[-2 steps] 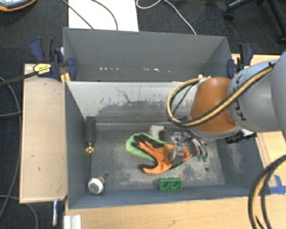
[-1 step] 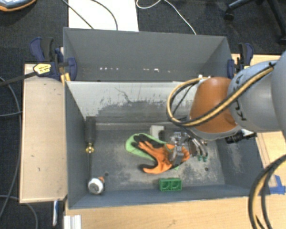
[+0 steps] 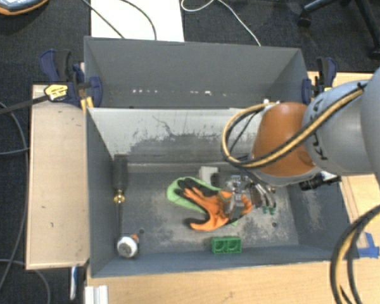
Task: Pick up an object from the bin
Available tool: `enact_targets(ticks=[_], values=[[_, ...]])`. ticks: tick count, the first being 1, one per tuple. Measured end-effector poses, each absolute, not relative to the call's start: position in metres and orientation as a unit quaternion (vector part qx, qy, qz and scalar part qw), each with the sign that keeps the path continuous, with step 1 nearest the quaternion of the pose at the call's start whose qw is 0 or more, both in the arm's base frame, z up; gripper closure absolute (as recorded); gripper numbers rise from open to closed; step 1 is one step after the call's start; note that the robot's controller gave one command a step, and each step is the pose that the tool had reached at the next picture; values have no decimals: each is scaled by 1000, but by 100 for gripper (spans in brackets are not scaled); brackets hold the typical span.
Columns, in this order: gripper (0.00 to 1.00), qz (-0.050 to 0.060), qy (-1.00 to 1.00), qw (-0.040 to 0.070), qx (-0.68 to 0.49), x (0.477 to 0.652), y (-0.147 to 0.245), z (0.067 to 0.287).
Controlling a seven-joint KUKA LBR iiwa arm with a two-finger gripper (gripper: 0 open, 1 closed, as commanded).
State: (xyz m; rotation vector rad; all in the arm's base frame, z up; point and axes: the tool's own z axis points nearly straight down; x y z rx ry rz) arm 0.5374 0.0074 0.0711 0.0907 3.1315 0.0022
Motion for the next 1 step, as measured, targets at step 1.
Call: enact_targets(ticks=[1], values=[[100, 1, 1000, 4, 28, 537, 7, 71]])
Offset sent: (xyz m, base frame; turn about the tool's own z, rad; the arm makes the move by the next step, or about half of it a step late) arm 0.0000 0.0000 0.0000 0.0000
